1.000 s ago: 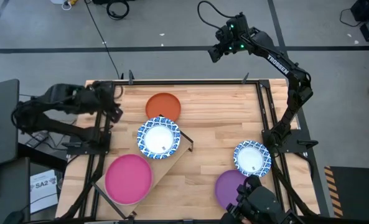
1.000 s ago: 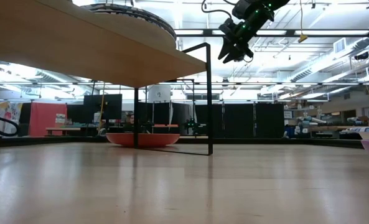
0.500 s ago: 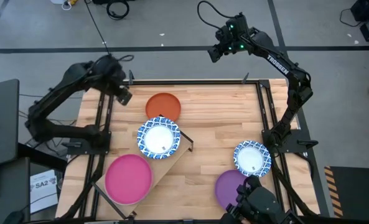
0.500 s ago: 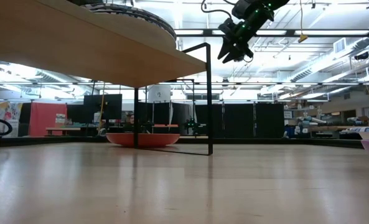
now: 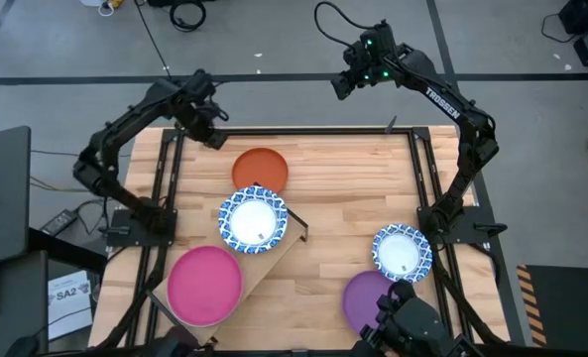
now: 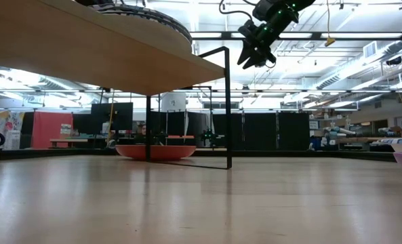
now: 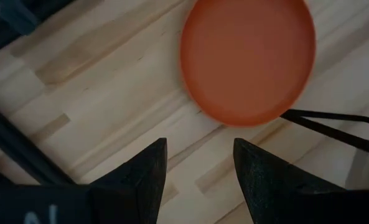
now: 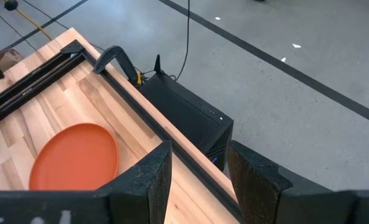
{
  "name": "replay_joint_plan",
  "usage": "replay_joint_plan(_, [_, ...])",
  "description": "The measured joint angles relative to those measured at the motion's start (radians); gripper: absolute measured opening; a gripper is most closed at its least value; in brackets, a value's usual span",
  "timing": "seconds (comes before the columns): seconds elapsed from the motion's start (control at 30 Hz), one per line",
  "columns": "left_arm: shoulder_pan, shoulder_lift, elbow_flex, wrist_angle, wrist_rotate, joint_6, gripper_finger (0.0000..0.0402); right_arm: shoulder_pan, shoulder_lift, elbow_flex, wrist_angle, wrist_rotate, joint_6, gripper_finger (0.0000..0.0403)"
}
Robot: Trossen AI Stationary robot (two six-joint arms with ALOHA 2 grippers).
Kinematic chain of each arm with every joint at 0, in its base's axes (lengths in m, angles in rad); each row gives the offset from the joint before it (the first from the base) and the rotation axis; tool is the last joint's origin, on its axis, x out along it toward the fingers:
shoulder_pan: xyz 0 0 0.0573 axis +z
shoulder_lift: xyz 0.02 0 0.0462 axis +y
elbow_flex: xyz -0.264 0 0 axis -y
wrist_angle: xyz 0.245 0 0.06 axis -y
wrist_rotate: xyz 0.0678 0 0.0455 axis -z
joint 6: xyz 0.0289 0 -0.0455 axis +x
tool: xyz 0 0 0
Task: Place and stack plates onto a shelf
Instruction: Stack the orange plate on top of the pink plate on the shelf
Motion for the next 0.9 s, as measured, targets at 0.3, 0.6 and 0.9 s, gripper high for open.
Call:
replay_joint_plan(0.3, [-0.002,0.059,0.0,0.04,0.002,-0.003,0.0192,0.04,0.0,0.0,-0.013,0.0,0.0,0.0161])
replay_joint_plan(0.6, [-0.003,0.057,0.0,0.039,0.007,-0.006,0.0192,0.121,0.0,0.0,-0.013,0.0,0.029,0.0161])
replay_joint_plan(0.9, [-0.003,0.057,0.0,0.042,0.006,-0.01,0.0192,0.163,-0.001,-0.031,0.021,0.001,0.027,0.0161])
